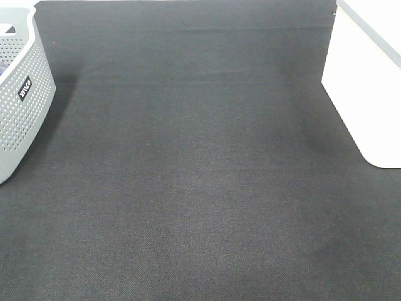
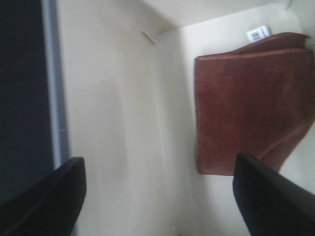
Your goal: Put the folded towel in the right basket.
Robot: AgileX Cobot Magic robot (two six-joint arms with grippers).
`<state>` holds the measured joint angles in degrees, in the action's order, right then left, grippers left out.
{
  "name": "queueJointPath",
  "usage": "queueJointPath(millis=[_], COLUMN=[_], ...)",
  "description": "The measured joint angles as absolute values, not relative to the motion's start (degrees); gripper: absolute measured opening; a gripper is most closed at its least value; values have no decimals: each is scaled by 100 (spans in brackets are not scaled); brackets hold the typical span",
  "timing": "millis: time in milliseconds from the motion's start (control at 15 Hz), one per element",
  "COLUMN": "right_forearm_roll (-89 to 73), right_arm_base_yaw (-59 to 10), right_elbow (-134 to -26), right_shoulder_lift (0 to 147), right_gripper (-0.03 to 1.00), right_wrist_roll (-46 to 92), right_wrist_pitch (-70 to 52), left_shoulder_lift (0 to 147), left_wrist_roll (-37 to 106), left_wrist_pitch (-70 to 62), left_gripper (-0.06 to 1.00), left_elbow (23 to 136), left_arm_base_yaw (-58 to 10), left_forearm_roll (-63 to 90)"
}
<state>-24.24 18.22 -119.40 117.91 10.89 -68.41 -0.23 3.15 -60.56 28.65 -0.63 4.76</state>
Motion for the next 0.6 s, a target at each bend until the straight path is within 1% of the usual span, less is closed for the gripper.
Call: queueJointPath(millis=[333,467,600], right_forearm_roll=[-2149,-1828,-1707], right_arm_base_yaw=[1112,802,722], right_elbow=[-11918,-11574,-11018], right_shoulder_lift=[11035,10502,9878], right_gripper=[79,79,79], right_wrist_roll=[1008,963,945], right_wrist_pitch=[-6944,-6956,-6956], left_shoulder_lift=[-23,-23,-23], left_wrist_roll=[315,315,315], left_wrist_pitch=[-6056,-6056,-6056], left_gripper=[87,87,87], left_elbow=[2865,2865,2865], left_arm_base_yaw=[-63,-63,-63], left_forearm_roll=[476,476,476])
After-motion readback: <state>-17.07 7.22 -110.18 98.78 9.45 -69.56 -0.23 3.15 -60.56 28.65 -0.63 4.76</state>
